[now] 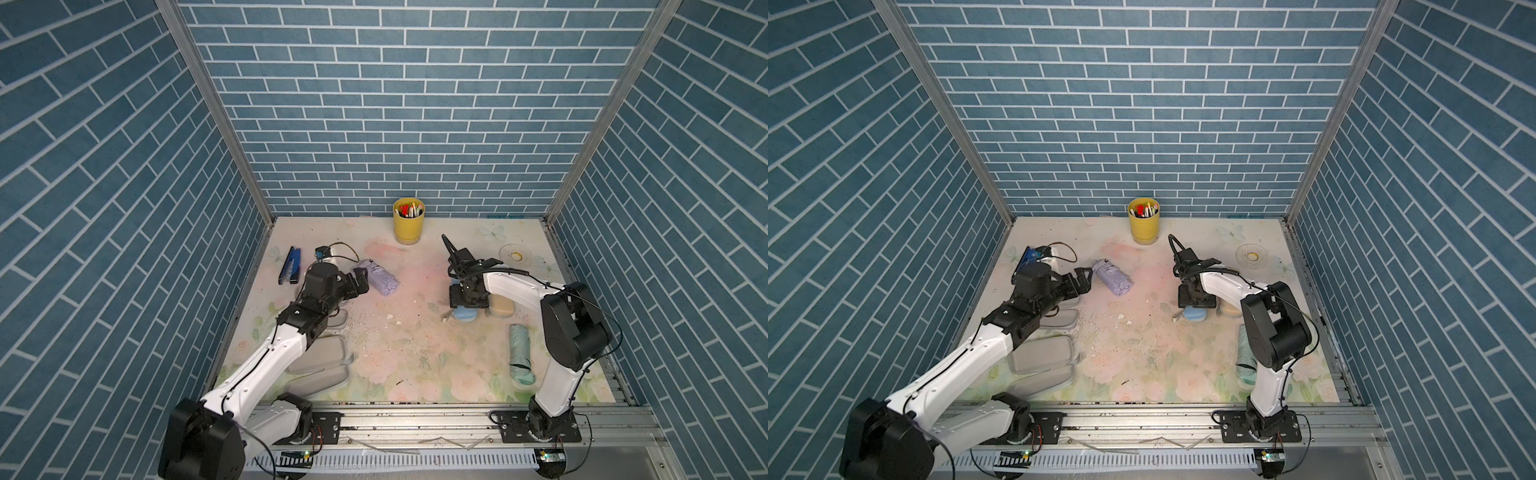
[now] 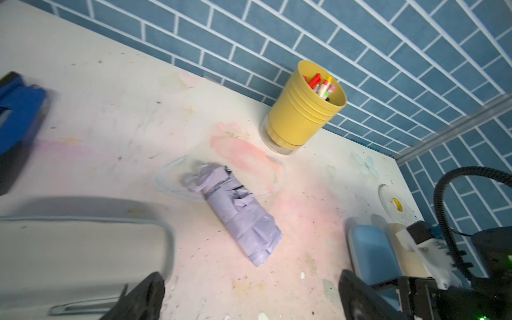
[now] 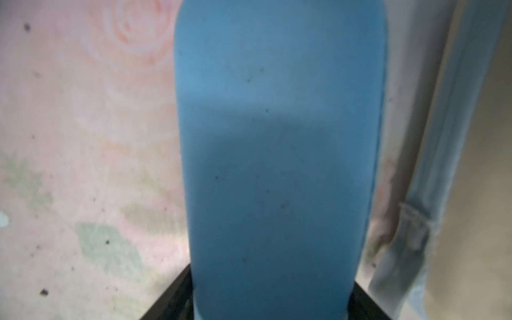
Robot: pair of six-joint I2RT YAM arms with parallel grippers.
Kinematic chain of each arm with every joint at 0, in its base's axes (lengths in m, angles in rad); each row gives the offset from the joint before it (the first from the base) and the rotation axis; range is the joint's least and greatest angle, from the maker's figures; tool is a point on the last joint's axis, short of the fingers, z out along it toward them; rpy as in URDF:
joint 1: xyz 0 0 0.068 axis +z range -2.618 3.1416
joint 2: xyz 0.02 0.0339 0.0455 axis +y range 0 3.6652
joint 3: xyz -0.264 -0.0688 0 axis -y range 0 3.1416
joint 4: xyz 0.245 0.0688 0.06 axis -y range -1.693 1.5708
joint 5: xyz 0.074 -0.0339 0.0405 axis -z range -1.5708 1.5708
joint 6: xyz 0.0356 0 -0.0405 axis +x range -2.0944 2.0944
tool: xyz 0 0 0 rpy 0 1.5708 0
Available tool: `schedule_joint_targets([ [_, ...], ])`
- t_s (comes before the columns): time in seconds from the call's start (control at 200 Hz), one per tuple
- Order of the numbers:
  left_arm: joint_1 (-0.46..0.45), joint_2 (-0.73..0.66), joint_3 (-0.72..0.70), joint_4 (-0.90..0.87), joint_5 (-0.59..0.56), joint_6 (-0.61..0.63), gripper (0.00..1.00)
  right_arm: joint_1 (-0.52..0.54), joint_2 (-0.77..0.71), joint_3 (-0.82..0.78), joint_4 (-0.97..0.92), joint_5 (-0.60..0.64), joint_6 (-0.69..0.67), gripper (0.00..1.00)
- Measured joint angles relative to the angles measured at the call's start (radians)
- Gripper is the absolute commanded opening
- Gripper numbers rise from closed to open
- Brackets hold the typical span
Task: Put umbrellas into zippered umbrella sleeves
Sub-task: Move the umbrella sleeve at the center of the board.
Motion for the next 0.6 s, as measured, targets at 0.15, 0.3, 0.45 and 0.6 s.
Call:
schedule_joint_targets([
  [0.15, 0.11, -0.085, -0.019, -0.114, 0.047, 0.008, 0.91, -0.036, 0.049, 0.074, -0.008, 0.023, -0.045, 0.9],
  [0.3, 0.171, -0.097, 0.068, -0.294, 0.06, 0.045, 0.89, 0.026, -0.017, 0.079, -0.096, 0.121, -0.051, 0.9],
  [0.45, 0.217, -0.086, 0.171, -0.428, 0.04, 0.09, 0.89, 0.2, -0.11, 0.14, -0.133, 0.085, -0.088, 0.74],
  [0.6, 0.288, -0.077, 0.191, -0.499, 0.029, 0.111, 0.89, 0.392, -0.077, 0.192, -0.013, -0.148, -0.127, 0.71],
])
